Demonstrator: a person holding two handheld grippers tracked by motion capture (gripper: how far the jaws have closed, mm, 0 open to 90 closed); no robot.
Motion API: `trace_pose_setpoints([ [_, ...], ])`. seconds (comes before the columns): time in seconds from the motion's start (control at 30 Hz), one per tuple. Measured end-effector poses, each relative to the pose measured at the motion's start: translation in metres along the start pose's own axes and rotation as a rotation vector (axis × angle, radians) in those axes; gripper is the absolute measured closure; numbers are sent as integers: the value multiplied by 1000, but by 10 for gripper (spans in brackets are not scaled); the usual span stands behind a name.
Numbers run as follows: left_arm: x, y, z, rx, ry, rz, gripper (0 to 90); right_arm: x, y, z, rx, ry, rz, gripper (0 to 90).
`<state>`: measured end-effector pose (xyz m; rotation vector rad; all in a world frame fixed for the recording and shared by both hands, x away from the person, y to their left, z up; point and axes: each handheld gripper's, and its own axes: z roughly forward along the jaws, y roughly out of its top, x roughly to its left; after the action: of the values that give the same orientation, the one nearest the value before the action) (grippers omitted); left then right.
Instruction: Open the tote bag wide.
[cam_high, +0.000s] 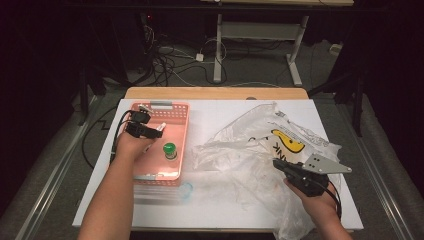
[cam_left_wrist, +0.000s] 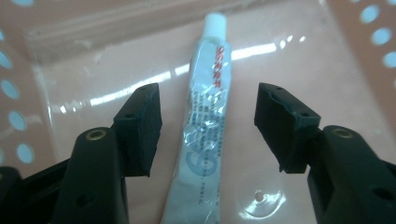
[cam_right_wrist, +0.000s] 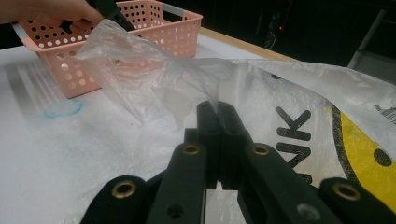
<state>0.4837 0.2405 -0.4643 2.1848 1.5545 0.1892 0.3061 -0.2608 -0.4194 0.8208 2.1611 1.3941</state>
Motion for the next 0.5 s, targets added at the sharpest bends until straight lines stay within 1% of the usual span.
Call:
trace_pose_setpoints([
  [0.03, 0, 0, 2, 9, 3, -1, 402, 0, 0, 0, 0, 0, 0, 900],
  [0.17, -2, 2, 7, 43, 17, 18, 421, -1, -1, 0, 3, 0, 3, 900],
  [0.2, -3, 2, 8, 42, 24, 25, 427, -1, -1, 0, 3, 0, 3, 900],
  [0.27, -3, 2, 8, 45, 35, 25, 448, -1, -1, 0, 3, 0, 4, 900],
  [0.3, -3, 2, 8, 45, 39, 25, 469, -1, -1, 0, 4, 1, 4, 900],
  [0.37, -6, 1, 8, 49, 54, 50, 505, 0, -1, 0, 4, 1, 3, 900],
  [0.43, -7, 1, 8, 51, 50, 59, 544, 0, -1, -1, 3, 1, 1, 900],
  [0.5, -8, 1, 8, 48, 48, 57, 582, 1, -1, -2, 4, 1, 1, 900],
])
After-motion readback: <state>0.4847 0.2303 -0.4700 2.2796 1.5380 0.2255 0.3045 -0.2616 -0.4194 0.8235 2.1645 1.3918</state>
